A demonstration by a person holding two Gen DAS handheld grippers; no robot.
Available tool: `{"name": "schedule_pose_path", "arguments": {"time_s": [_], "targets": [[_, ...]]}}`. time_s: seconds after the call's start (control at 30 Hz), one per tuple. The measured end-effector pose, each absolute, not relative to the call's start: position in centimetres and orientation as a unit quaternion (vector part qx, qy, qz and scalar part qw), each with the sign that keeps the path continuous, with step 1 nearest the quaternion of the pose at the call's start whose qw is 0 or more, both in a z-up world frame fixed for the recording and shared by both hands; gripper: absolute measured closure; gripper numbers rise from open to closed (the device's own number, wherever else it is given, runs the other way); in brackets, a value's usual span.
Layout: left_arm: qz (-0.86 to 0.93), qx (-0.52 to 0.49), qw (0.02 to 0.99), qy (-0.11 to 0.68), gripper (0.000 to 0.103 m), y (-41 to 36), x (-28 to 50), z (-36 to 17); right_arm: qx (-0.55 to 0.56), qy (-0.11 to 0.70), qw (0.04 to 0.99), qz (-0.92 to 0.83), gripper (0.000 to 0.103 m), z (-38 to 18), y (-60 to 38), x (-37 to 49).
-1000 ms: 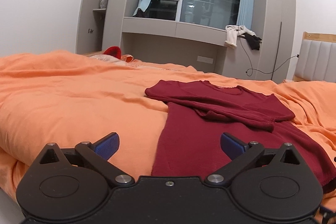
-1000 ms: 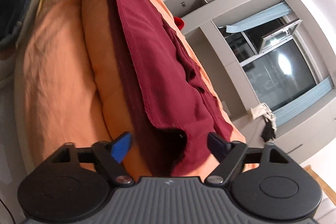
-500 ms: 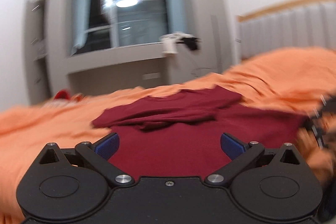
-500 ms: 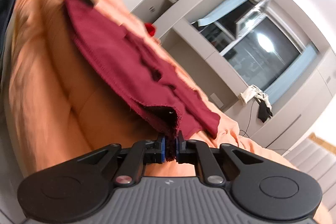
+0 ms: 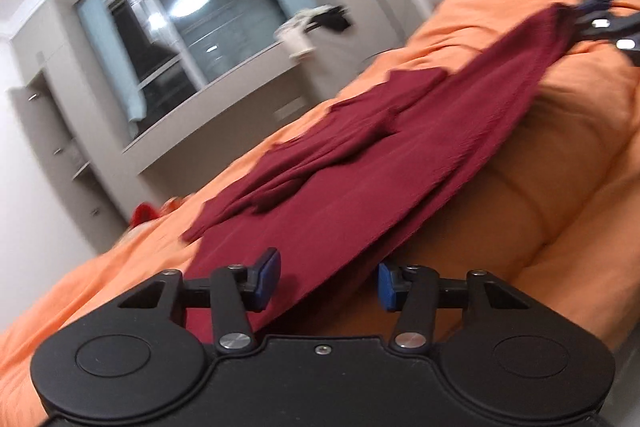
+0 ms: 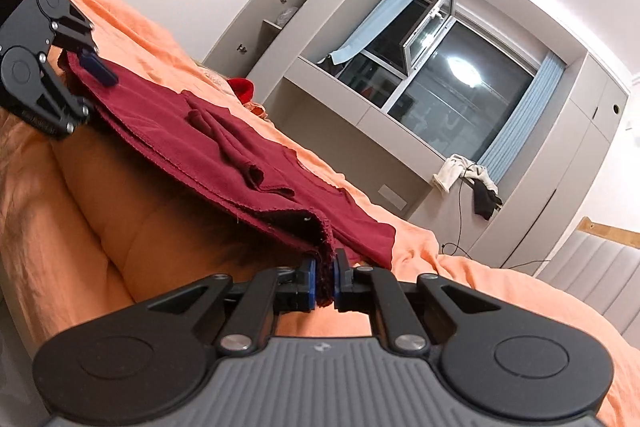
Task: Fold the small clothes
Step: 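Lift the hem with both tools and carry it toward the collar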
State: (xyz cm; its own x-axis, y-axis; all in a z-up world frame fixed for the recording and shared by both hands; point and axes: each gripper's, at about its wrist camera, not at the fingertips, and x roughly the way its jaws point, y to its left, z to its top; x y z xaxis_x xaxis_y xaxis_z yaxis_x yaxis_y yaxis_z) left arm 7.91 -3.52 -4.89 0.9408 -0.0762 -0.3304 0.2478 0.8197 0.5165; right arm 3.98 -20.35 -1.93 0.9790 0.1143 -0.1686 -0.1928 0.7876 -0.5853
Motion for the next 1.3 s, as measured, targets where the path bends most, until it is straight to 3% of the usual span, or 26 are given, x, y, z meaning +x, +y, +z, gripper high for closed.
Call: {"name": "schedule_pose_path", "arguments": {"time_s": [0.4, 0.5, 0.6, 0.97, 1.3], "targets": [[0.019, 0.268, 0.951, 0.156, 0.052, 0.2, 7.5, -4.1, -0.31, 0.054, 0.947, 0.063, 0.095, -1.9, -19.8, 3.7], [0.027, 0.27, 0.95, 0.156, 0.071, 0.4, 7.3, -4.1, -0.316, 0.053, 0.946, 0.057, 0.095, -2.1, -19.7, 3.8], [0.038, 0.273, 0.948, 0.158, 0.098, 0.7, 7.2, -4.0, -0.33, 0.05, 0.942, 0.047, 0.095, -2.6, -19.3, 3.7], [0.046, 0.204, 0.976, 0.065, 0.098, 1.3, 4.6, 0.4, -0.29, -0.004, 0.957, 0.017, 0.097, -0.1, -20.2, 0.8], [-0.001, 0.22, 0.976, -0.007, 0.098, 0.8, -3.8, 6.1, -0.247, -0.056, 0.967, -0.004, 0.097, 4.4, -22.7, -8.8]]}}
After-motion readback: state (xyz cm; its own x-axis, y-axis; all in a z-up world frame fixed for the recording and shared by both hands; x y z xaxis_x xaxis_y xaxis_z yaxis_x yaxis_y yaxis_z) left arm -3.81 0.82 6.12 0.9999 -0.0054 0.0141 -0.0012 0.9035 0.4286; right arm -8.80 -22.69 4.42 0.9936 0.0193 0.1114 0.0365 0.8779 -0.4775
